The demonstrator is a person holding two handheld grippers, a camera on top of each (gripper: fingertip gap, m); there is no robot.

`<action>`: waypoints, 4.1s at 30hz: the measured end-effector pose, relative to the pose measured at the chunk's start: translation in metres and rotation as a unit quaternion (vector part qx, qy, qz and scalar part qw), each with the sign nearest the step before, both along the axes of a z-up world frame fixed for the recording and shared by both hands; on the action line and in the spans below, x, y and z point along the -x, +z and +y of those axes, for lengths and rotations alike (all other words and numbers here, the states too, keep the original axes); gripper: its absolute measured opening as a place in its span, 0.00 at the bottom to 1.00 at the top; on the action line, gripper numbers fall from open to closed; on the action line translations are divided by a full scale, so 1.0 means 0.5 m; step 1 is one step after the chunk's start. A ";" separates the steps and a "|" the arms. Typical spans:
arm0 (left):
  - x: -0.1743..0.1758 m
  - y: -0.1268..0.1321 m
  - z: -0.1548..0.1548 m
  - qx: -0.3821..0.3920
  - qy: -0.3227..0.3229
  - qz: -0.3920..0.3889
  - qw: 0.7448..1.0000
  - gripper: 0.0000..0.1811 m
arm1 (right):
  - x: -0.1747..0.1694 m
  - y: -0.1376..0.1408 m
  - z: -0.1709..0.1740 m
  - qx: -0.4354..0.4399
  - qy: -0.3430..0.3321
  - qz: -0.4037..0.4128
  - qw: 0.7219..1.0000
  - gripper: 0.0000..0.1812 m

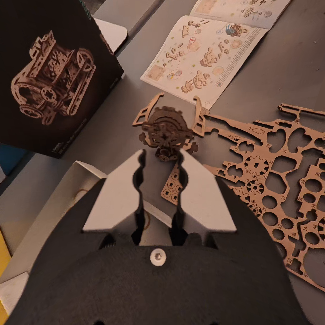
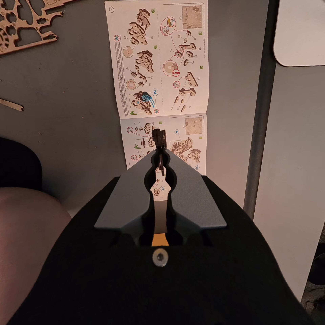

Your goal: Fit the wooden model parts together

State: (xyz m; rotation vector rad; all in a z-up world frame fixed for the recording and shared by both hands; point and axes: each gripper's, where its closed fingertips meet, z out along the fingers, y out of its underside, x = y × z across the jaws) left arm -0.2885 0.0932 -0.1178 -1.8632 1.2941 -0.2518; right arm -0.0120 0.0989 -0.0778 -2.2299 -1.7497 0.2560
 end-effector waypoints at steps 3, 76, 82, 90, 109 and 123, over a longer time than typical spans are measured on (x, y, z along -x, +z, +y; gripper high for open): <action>0.005 0.010 -0.001 -0.002 0.001 -0.003 1.000 0.27 | 0.000 0.002 0.000 -0.001 0.000 0.002 1.000 0.01; -0.160 0.202 -0.155 -0.017 -0.240 -0.290 0.926 0.16 | 0.318 0.161 -0.124 0.121 0.141 0.263 0.947 0.01; -0.156 0.228 -0.165 -0.017 -0.251 -0.320 0.913 0.16 | 0.333 0.170 -0.146 0.126 0.154 0.265 0.943 0.01; -0.157 0.244 -0.180 -0.029 -0.262 -0.328 0.907 0.16 | 0.345 0.173 -0.153 0.139 0.146 0.266 0.943 0.01; -0.153 0.241 -0.177 -0.022 -0.262 -0.332 0.906 0.16 | 0.338 0.181 -0.153 0.103 0.138 0.251 0.952 0.01; -0.157 0.228 -0.175 -0.023 -0.261 -0.319 0.911 0.16 | 0.291 0.201 -0.123 0.062 0.109 0.263 0.957 0.01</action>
